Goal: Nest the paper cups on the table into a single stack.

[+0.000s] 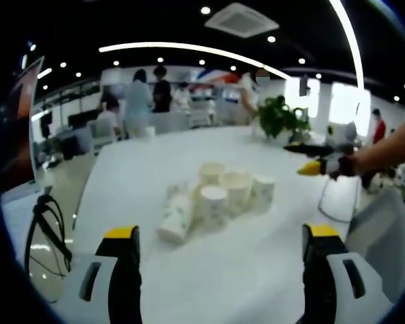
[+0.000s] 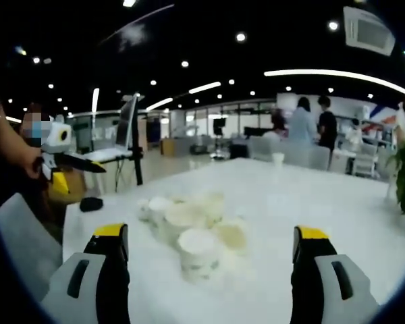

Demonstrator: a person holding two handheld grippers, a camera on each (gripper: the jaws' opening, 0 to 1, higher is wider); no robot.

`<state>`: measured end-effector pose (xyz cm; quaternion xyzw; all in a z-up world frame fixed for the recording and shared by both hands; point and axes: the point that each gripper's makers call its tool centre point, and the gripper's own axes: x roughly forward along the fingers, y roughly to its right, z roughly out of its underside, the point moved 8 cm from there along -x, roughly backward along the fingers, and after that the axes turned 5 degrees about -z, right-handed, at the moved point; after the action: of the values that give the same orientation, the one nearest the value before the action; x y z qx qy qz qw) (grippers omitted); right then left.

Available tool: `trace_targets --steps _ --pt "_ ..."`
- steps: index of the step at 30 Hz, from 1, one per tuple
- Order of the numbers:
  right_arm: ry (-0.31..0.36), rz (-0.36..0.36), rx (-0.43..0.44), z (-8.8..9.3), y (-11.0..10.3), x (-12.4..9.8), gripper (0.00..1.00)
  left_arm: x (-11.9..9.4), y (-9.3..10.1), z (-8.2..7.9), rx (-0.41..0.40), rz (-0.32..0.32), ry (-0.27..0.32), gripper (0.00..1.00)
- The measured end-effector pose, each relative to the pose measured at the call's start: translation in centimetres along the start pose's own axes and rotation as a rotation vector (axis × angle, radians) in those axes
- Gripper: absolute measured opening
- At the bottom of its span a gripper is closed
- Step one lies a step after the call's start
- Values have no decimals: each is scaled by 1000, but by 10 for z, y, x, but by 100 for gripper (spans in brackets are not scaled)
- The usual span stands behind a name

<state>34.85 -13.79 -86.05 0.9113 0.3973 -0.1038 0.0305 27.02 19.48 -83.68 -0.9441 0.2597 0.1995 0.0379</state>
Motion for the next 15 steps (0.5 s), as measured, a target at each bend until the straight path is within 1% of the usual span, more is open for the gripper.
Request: trace_targets --steps 7,11,15 --pt "-10 -9 5 10 -1 14 100 0 -2 3 -8 -7 -6 98" --pt "-21 -17 9 16 -1 21 96 1 -1 0 -7 -8 -6 98" --pt "-37 -23 28 27 1 30 90 4 -1 -2 -6 -9 -8 98"
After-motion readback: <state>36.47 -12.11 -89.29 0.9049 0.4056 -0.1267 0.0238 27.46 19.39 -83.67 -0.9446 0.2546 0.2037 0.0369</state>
